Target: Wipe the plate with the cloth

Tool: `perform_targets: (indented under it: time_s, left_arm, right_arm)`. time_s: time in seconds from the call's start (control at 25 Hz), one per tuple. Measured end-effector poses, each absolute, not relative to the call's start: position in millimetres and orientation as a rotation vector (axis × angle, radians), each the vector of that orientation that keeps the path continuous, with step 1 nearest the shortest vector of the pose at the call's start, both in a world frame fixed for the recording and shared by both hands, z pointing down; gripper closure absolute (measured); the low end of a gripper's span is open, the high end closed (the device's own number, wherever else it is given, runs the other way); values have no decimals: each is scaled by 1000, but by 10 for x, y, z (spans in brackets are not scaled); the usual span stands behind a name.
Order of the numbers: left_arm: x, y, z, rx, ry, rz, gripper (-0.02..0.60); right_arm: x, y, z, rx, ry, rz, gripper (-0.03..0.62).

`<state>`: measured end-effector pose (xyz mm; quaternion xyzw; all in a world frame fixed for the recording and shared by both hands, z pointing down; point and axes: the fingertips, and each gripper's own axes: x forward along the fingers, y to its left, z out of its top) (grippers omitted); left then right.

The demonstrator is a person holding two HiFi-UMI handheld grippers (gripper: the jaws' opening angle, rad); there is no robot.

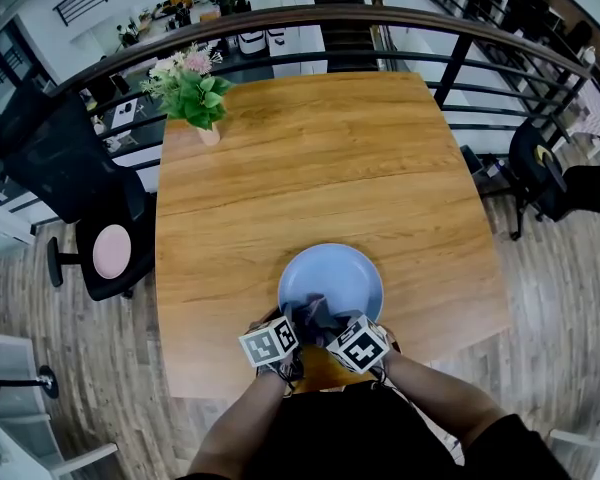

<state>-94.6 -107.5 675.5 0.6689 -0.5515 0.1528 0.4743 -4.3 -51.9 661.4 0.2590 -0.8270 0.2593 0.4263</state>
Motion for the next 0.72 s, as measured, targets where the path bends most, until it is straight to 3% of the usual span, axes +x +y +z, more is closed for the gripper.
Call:
perform_targets:
  time_s: [0.72]
  left_arm:
    - [-937, -1056, 6733, 1632, -1350, 368, 540]
  right_arm:
    - [881, -842, 6651, 730, -1904, 399, 522]
